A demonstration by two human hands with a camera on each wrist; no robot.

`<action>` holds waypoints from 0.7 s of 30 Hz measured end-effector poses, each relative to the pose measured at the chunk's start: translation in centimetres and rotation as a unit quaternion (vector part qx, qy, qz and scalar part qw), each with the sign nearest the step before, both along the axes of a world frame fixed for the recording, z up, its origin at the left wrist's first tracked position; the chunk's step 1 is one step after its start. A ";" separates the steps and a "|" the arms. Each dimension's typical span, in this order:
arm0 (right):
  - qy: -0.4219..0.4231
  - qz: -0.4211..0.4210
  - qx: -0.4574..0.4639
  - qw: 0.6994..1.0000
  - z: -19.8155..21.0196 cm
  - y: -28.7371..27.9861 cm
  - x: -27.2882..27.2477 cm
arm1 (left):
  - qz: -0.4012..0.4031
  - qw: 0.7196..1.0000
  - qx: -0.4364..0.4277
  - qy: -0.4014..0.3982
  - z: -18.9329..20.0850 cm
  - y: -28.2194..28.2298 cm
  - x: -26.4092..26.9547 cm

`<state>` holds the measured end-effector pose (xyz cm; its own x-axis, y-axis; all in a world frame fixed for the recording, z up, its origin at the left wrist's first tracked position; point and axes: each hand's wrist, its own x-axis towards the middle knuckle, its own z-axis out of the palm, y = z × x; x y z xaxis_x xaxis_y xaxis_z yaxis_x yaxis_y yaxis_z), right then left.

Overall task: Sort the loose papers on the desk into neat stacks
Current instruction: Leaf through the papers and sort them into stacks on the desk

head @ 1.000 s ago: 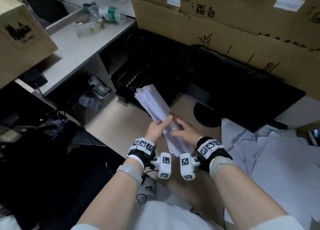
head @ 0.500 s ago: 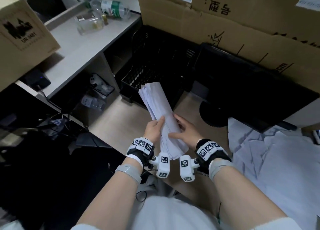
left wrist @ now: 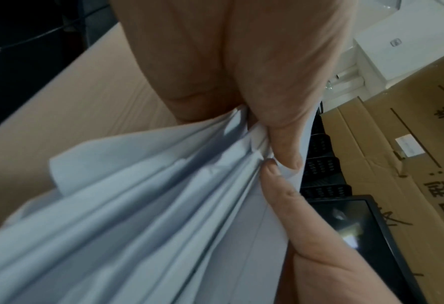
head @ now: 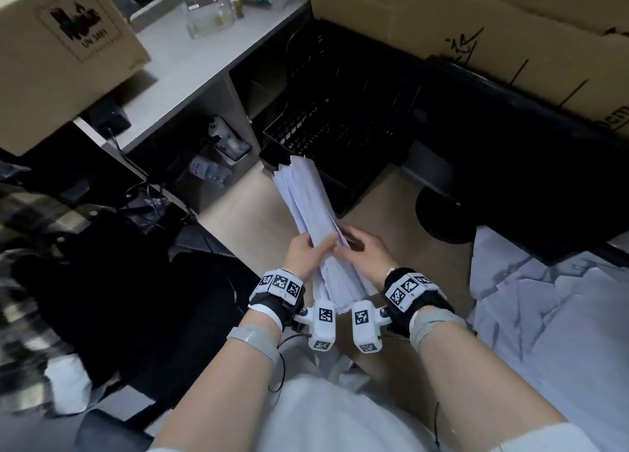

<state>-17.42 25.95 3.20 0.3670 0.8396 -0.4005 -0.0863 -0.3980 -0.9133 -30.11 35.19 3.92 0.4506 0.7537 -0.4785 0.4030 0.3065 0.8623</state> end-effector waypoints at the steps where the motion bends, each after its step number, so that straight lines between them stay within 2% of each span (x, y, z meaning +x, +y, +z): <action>1: -0.003 0.005 -0.009 1.000 -0.3 0.0 -0.1 | 0.012 1.000 -0.001 0.004 -0.1 -0.2 -0.2; 3: 0.003 -0.014 -0.032 0.999 -0.8 0.3 -0.4 | 0.050 0.999 -0.008 0.016 -0.6 -0.1 -0.8; 5: 0.016 -0.074 -0.052 0.996 -1.6 0.7 -0.6 | 0.087 0.996 -0.020 0.027 -1.0 0.5 -1.7; 8: 0.006 -0.135 -0.121 0.983 -3.1 1.5 -1.0 | 0.096 0.994 -0.028 0.042 -1.9 2.0 -3.7; 15: -0.034 -0.081 -0.259 0.962 -7.2 5.1 -2.8 | 0.119 0.988 -0.046 0.087 -4.8 6.8 -8.7; 19: -0.055 -0.078 -0.376 0.922 -10.2 6.1 -3.9 | 0.162 0.977 -0.018 0.139 -6.4 11.1 -11.5; 21: -0.051 -0.072 -0.398 0.913 -11.6 7.3 -4.9 | 0.180 0.973 -0.010 0.147 -6.8 13.2 -12.7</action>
